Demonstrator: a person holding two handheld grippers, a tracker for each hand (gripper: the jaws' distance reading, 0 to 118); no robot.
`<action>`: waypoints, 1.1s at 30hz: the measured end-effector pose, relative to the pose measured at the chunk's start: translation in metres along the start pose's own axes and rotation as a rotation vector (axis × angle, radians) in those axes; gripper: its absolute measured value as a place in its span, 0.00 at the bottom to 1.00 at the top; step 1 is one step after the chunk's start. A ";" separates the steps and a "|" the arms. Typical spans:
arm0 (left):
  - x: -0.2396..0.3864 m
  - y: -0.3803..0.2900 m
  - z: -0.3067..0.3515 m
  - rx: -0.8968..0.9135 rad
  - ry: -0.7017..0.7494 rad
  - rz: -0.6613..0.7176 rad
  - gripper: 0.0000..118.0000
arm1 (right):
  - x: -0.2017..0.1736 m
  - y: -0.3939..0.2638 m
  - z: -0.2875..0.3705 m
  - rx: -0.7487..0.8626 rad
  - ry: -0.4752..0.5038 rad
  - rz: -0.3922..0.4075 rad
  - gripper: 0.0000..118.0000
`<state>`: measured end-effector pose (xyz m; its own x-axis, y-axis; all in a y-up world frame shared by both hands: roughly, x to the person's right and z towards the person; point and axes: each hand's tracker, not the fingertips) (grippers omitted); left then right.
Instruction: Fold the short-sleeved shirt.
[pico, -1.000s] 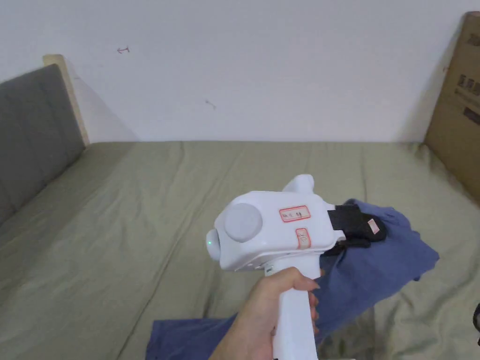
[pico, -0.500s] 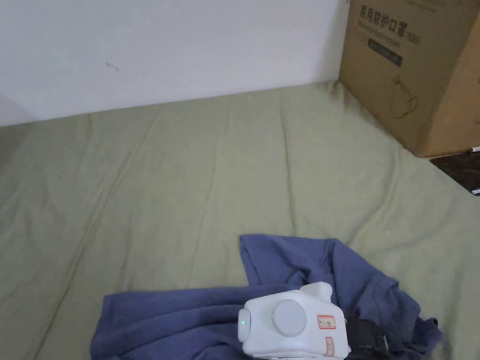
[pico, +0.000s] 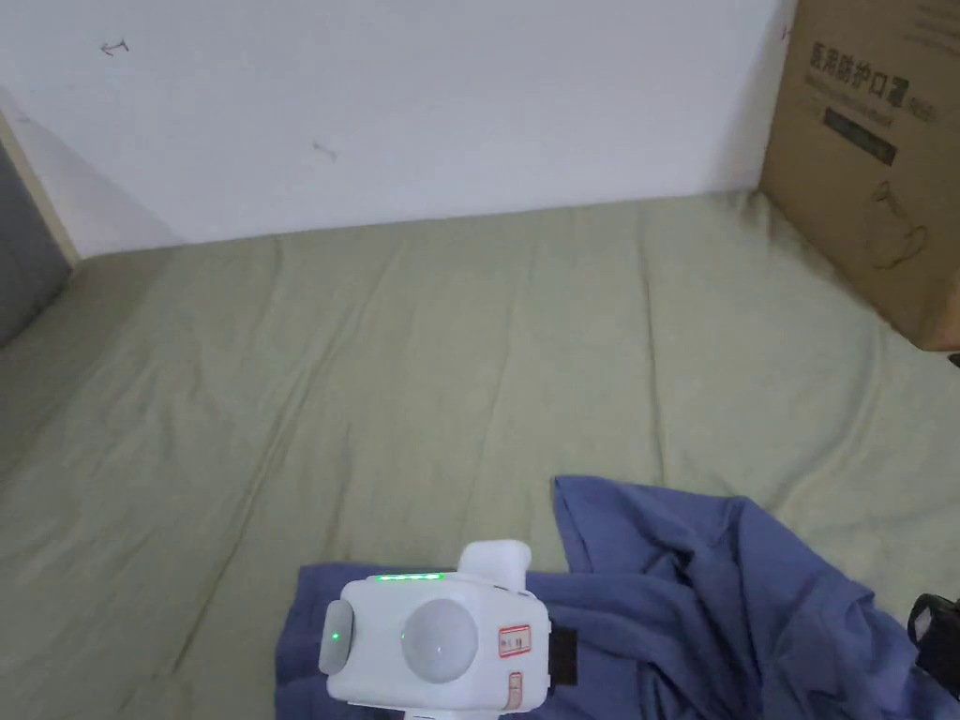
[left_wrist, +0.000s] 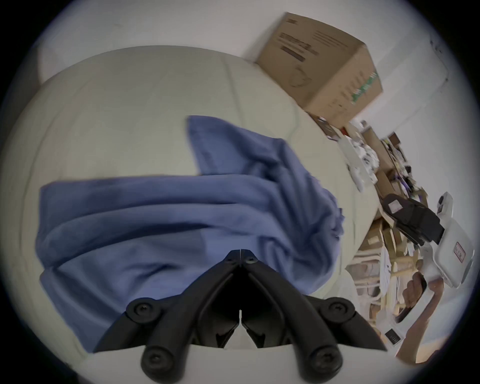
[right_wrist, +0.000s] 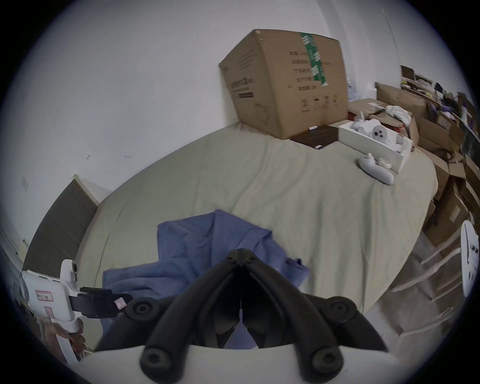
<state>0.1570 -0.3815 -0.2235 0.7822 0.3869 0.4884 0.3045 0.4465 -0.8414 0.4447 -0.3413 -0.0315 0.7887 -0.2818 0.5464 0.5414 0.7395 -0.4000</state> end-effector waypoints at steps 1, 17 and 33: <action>-0.012 0.000 0.009 0.030 0.022 0.019 0.00 | -0.005 -0.001 -0.001 -0.002 0.002 0.014 0.00; -0.190 0.101 -0.018 -0.054 0.345 0.257 0.84 | -0.039 -0.010 -0.048 -0.143 0.059 0.102 0.00; -0.167 0.095 0.002 -0.012 0.417 0.157 0.02 | -0.035 0.034 -0.085 -0.230 0.183 0.126 0.00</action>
<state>0.0538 -0.4021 -0.3847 0.9711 0.0898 0.2210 0.1684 0.3983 -0.9017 0.4599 -0.3583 -0.1263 0.8816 -0.3176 0.3490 0.4715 0.6239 -0.6232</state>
